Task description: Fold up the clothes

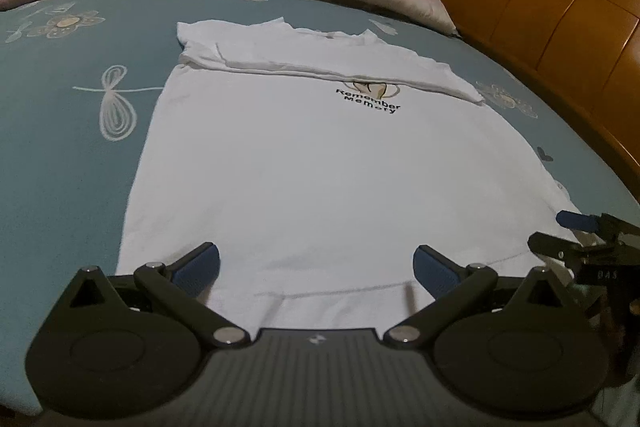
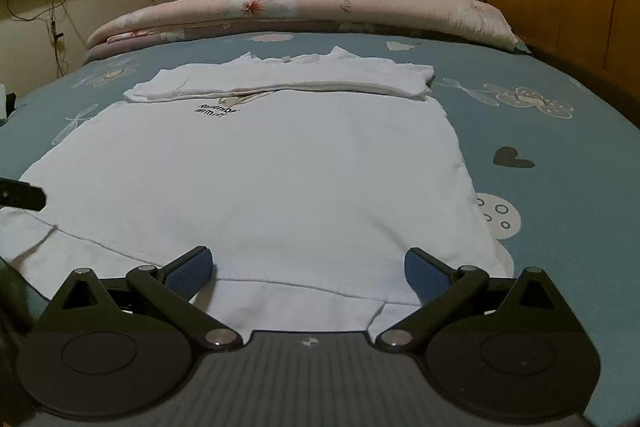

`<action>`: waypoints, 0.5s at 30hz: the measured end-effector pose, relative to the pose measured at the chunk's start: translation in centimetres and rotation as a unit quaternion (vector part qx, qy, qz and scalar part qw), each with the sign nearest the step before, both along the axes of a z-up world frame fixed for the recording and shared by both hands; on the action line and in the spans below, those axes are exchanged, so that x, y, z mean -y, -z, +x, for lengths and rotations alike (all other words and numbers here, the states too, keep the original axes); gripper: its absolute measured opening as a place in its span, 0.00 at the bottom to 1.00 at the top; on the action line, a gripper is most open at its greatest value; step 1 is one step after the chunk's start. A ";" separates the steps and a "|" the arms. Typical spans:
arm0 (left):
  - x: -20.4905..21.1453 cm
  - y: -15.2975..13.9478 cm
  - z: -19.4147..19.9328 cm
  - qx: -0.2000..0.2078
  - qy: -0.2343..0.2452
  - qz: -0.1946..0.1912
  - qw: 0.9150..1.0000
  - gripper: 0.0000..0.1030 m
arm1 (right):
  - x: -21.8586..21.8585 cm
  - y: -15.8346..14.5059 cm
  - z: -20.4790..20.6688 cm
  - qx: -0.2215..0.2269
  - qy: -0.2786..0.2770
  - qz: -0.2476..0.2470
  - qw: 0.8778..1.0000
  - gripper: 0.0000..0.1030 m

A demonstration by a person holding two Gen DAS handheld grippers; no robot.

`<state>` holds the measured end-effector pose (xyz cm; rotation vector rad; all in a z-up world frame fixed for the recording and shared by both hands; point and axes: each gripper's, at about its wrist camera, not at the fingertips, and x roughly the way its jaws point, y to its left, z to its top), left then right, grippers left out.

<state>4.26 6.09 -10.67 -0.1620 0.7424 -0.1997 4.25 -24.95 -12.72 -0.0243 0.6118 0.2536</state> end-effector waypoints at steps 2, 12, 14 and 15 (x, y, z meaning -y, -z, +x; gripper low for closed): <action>0.0 -0.1 -0.2 0.000 0.000 0.005 1.000 0.99 | 0.0 0.0 -0.2 0.001 0.001 0.000 1.000 1.00; 3.6 -0.3 1.0 -0.001 0.013 0.027 1.000 0.99 | -1.9 -1.2 -0.1 0.025 0.005 0.018 1.000 1.00; 4.1 0.0 1.0 -0.002 0.011 0.039 0.999 0.99 | -2.5 -1.4 0.4 0.022 0.002 0.032 0.999 1.00; 4.2 0.0 1.0 -0.002 0.014 0.045 0.999 0.99 | -2.7 -1.3 0.8 0.016 0.003 0.038 0.999 1.00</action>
